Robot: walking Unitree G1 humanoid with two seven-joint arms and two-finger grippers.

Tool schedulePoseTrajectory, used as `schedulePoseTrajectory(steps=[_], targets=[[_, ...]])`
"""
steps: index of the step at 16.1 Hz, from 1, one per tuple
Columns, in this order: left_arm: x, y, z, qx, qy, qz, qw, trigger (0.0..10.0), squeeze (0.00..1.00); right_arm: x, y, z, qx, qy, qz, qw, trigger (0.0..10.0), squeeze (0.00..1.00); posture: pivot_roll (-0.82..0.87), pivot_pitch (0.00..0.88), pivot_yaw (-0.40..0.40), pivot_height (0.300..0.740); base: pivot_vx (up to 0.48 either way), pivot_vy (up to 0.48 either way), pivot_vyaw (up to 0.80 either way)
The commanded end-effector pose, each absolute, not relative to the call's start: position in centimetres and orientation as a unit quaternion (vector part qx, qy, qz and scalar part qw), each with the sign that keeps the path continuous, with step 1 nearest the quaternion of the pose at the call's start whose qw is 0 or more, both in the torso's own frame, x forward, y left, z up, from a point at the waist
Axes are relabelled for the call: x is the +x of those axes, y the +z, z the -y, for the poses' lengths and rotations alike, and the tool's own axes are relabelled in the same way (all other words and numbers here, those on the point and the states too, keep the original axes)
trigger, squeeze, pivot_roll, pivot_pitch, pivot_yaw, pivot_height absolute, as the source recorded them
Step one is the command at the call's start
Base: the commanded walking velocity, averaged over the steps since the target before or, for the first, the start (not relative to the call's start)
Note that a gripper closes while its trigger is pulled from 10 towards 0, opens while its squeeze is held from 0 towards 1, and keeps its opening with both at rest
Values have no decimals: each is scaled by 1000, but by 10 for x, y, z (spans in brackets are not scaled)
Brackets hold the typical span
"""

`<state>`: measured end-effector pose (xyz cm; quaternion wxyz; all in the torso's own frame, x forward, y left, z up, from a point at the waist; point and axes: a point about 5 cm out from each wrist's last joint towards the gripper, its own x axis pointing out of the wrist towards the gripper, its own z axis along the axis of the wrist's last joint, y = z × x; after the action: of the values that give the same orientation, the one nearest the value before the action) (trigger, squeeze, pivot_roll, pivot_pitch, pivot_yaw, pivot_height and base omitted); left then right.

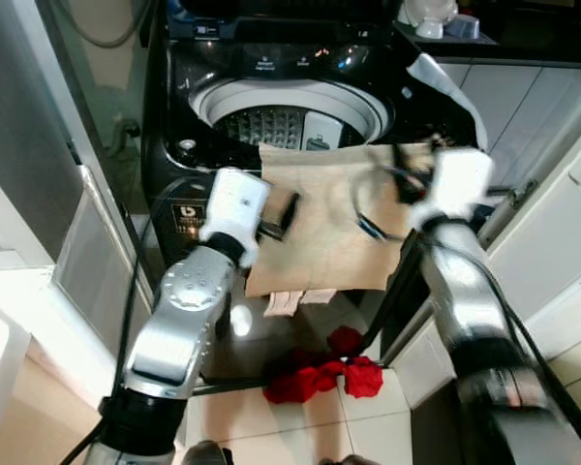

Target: Clothes washing

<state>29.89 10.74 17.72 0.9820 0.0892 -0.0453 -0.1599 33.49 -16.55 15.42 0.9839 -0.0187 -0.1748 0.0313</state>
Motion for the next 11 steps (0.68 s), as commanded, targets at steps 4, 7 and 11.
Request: schedulePoseTrajectory(steps=[4, 7, 11], targets=[[285, 160, -117, 93, -161, 35, 982, 10000, 0, 285, 128, 170, -20, 54, 130, 990, 10000, 0, -21, 0, -28, 740, 0, 0, 0], [281, 143, -113, 105, -176, 9, 979, 10000, 0, 276, 110, 164, 20, 65, 76, 995, 10000, 0, -16, 0, -29, 740, 0, 0, 0], [287, 133, -117, 101, -148, -6, 984, 10000, 0, 301, 113, 163, 20, 63, 49, 997, 10000, 0, -16, 0, -30, 740, 0, 0, 0]])
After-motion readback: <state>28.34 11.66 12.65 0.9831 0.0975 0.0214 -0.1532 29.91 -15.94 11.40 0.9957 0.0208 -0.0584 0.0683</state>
